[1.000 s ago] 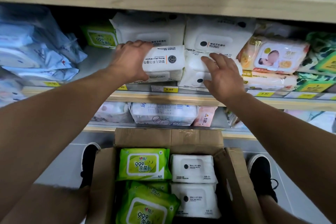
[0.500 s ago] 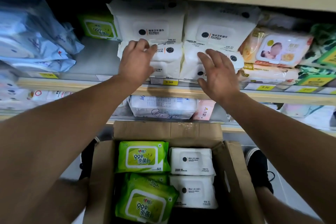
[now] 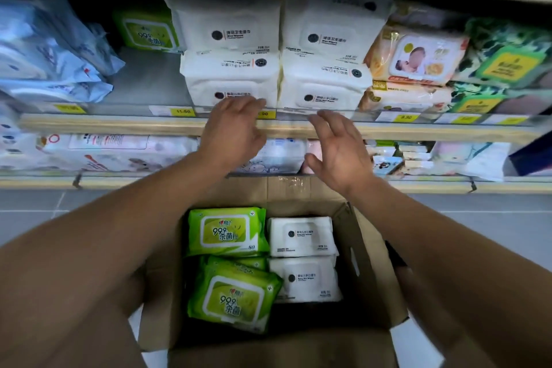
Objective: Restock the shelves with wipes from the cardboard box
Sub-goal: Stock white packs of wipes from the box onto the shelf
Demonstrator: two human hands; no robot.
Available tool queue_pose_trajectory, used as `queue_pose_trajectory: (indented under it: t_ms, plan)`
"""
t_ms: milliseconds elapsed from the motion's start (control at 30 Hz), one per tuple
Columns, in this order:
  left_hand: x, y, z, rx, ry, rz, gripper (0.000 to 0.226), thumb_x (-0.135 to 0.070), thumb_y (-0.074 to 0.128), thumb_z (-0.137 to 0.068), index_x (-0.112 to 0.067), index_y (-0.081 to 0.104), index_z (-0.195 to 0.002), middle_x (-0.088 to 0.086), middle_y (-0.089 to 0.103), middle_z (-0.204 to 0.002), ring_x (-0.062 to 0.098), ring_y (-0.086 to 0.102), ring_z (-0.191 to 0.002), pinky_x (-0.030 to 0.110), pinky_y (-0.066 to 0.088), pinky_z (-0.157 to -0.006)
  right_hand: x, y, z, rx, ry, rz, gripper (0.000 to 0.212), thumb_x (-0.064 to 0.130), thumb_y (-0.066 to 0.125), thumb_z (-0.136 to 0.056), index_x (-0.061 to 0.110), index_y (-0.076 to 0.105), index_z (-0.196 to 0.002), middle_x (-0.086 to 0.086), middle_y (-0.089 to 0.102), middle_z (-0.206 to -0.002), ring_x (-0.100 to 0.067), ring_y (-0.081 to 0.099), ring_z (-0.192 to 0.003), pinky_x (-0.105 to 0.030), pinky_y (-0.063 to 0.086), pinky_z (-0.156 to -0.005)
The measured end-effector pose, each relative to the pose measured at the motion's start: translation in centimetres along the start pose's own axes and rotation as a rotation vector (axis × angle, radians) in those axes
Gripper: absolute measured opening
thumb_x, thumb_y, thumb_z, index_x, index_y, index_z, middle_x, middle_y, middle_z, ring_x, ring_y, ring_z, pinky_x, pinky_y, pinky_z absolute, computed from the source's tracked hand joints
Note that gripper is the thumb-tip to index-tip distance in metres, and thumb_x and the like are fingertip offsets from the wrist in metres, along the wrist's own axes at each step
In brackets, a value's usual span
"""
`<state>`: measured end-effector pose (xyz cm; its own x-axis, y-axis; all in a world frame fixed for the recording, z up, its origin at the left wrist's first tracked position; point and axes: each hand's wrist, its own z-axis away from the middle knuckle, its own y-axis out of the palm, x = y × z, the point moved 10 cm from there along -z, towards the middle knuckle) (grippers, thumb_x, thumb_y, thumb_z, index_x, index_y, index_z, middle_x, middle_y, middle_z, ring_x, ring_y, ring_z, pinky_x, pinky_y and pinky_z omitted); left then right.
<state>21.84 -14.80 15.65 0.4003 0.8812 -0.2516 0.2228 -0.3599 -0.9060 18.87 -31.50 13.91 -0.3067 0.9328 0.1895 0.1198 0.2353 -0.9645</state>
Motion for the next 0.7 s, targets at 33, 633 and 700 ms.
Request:
queue_pose_trajectory:
  t_ms: [33, 633, 700]
  plan:
    - [-0.8, 0.7, 1.1, 0.027, -0.01, 0.032, 0.061, -0.03, 0.061, -0.072, -0.007, 0.056, -0.128, 0.014, 0.06, -0.125, 0.034, 0.055, -0.113, 0.042, 0.039, -0.102, -0.1, 0.6, 1.2, 0.022, 0.018, -0.014, 0.069, 0.029, 0.069, -0.08, 0.013, 0.041, -0.142, -0.011, 0.039, -0.146, -0.034, 0.035, -0.134, -0.046, 0.031, -0.112]
    - [-8.0, 18.8, 17.0, 0.719, -0.049, 0.117, 0.066, -0.036, 0.067, -0.078, -0.02, 0.044, -0.137, 0.005, 0.052, -0.133, 0.03, 0.051, -0.116, 0.038, 0.045, -0.094, -4.8, 15.0, 19.9, 0.576, 0.212, -0.074, 0.072, 0.036, 0.062, -0.086, 0.02, 0.028, -0.148, -0.003, 0.029, -0.149, -0.028, 0.033, -0.133, -0.039, 0.031, -0.112]
    - [-8.1, 20.6, 18.3, 0.778, -0.059, 0.119, 0.068, -0.036, 0.066, -0.078, -0.021, 0.042, -0.14, 0.004, 0.051, -0.134, 0.029, 0.05, -0.116, 0.037, 0.045, -0.094, -5.3, 16.8, 21.2, 0.628, 0.224, -0.083, 0.072, 0.037, 0.061, -0.088, 0.021, 0.025, -0.149, -0.002, 0.026, -0.151, -0.028, 0.03, -0.135, -0.039, 0.03, -0.112]
